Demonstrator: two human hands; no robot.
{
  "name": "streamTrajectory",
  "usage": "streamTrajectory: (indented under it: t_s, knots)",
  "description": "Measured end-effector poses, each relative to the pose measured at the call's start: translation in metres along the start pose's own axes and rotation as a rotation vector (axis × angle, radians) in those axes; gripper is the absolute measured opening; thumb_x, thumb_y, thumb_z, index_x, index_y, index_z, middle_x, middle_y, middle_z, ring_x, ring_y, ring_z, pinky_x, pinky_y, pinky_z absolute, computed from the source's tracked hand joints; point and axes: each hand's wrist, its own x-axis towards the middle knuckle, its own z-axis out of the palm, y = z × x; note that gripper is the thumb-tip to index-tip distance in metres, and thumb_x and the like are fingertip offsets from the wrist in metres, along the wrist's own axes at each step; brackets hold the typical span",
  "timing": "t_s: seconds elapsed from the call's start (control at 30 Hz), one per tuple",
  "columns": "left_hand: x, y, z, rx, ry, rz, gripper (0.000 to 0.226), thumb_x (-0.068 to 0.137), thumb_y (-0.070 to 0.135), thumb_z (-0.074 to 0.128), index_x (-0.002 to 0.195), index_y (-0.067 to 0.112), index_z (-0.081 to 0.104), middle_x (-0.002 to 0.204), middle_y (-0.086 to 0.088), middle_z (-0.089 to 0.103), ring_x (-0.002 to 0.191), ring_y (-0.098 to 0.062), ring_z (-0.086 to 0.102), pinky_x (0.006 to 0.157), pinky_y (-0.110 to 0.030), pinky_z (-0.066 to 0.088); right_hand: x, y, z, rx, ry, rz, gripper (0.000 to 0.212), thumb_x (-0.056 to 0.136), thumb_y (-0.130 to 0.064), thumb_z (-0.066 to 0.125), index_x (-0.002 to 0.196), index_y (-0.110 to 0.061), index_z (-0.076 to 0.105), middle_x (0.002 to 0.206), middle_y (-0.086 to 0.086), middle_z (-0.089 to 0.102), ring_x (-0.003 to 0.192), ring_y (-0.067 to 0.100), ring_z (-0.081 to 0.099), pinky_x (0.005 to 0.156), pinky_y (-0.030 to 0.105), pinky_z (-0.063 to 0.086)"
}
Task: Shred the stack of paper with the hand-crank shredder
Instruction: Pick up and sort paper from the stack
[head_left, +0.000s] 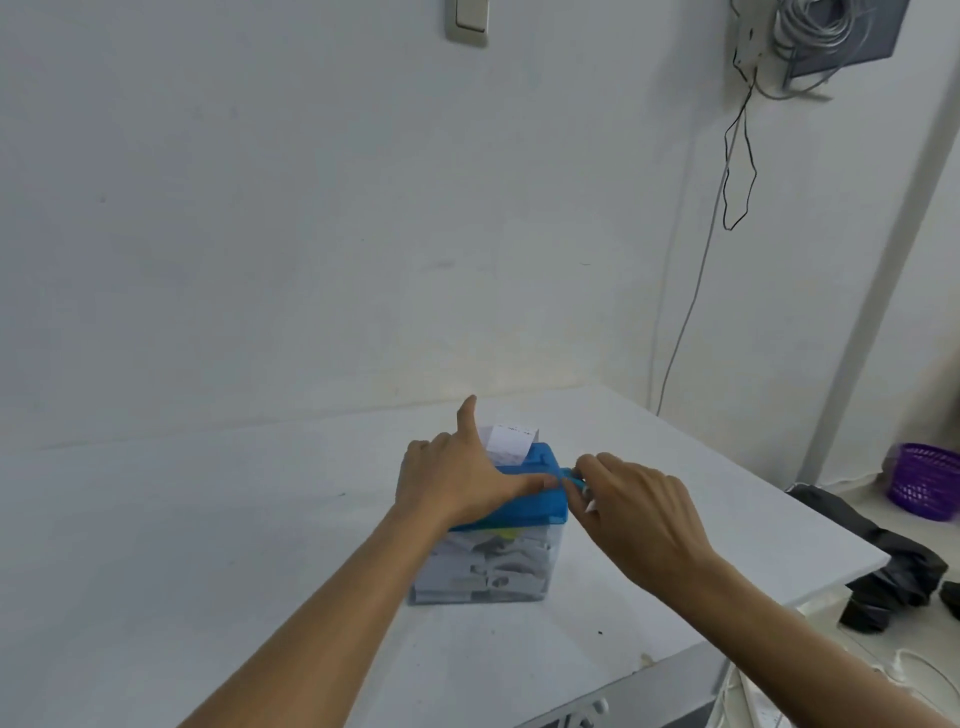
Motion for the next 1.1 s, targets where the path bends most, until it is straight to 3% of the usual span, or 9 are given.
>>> streamTrajectory:
  t_s: [0.07,0.17,0.3,0.4,0.5,0.67,0.87,1.0,1.1]
  knots:
    - [0.002,-0.004,0.005,0.028,0.023,0.026,0.144,0.048,0.108,0.042,0.160,0.029,-0.002,0.143,-0.004,0.059,0.126,-0.031,0.058,0.110,-0.048,0.042,0.006,0.004,0.003,0.012,0.035,-0.024,0.029,0.102,-0.043,0.050,0.084,-0.021,0.057,0.068,-0.006,0.061,0.053,0.015,0.053,0.049,0.030,0.048]
    - [0.006,-0.005,0.006,0.059,0.045,0.048,0.143,0.052,0.106,0.045,0.161,0.025,0.003,0.143,-0.004,0.059,0.126,-0.029,0.057,0.110,-0.048,0.040,0.020,0.007,-0.004,0.036,-0.053,-0.029,0.038,0.104,-0.043,0.040,0.078,-0.020,0.054,0.069,-0.003,0.064,0.056,0.015,0.057,0.056,0.031,0.050]
    - [0.004,-0.004,0.008,0.063,0.056,0.061,0.140,0.055,0.102,0.051,0.162,0.023,0.006,0.143,-0.001,0.057,0.126,-0.026,0.056,0.109,-0.045,0.039,0.063,0.013,-0.007,0.232,-0.102,0.113,0.050,0.103,-0.040,0.044,0.065,-0.014,0.064,0.060,-0.002,0.064,0.051,0.016,0.058,0.056,0.031,0.050]
    - [0.004,-0.005,0.011,0.056,0.054,0.045,0.141,0.052,0.103,0.050,0.161,0.026,0.006,0.145,-0.001,0.055,0.129,-0.026,0.054,0.109,-0.045,0.037,0.098,0.019,0.011,0.405,-0.276,0.214,0.050,0.099,-0.036,0.049,0.065,-0.006,0.070,0.061,0.001,0.068,0.056,0.019,0.060,0.057,0.030,0.051]
    - [0.006,-0.006,0.011,0.053,0.063,0.053,0.139,0.054,0.101,0.053,0.161,0.026,0.006,0.143,-0.001,0.056,0.127,-0.025,0.053,0.108,-0.042,0.036,0.121,0.022,0.034,0.487,-0.467,0.258,0.048,0.099,-0.034,0.051,0.060,-0.007,0.059,0.060,0.001,0.062,0.057,0.018,0.051,0.060,0.030,0.043]
    - [0.003,-0.005,0.010,0.034,0.057,0.064,0.136,0.055,0.097,0.059,0.159,0.028,0.005,0.140,0.001,0.057,0.125,-0.024,0.052,0.108,-0.039,0.037,0.112,0.026,0.062,0.778,-0.727,0.412,0.036,0.093,-0.041,0.052,0.074,-0.011,0.054,0.062,0.010,0.049,0.047,0.020,0.040,0.049,0.029,0.036]
    - [0.009,-0.020,-0.011,0.155,-0.148,0.171,0.147,0.055,0.088,0.073,0.157,0.038,-0.021,0.141,0.002,0.054,0.117,-0.020,0.053,0.096,-0.035,0.044,0.106,0.021,0.067,0.874,-0.549,0.448,0.034,0.097,-0.041,0.058,0.081,-0.011,0.054,0.070,0.008,0.057,0.053,0.015,0.044,0.046,0.023,0.038]
    - [0.010,-0.021,-0.012,0.174,-0.102,0.190,0.144,0.056,0.088,0.072,0.157,0.038,-0.018,0.150,0.004,0.049,0.126,-0.020,0.052,0.109,-0.039,0.040,0.094,0.017,0.079,0.944,-0.253,0.527,0.047,0.099,-0.052,0.052,0.077,-0.011,0.056,0.075,0.006,0.068,0.058,0.025,0.060,0.049,0.029,0.053]
    - [0.011,-0.024,-0.008,0.155,-0.092,0.200,0.143,0.054,0.090,0.072,0.156,0.041,-0.016,0.147,0.005,0.051,0.119,-0.018,0.054,0.103,-0.040,0.046,0.075,0.019,0.088,0.979,-0.062,0.452,0.039,0.104,-0.040,0.046,0.076,-0.017,0.061,0.076,0.004,0.067,0.068,0.023,0.061,0.059,0.030,0.052]
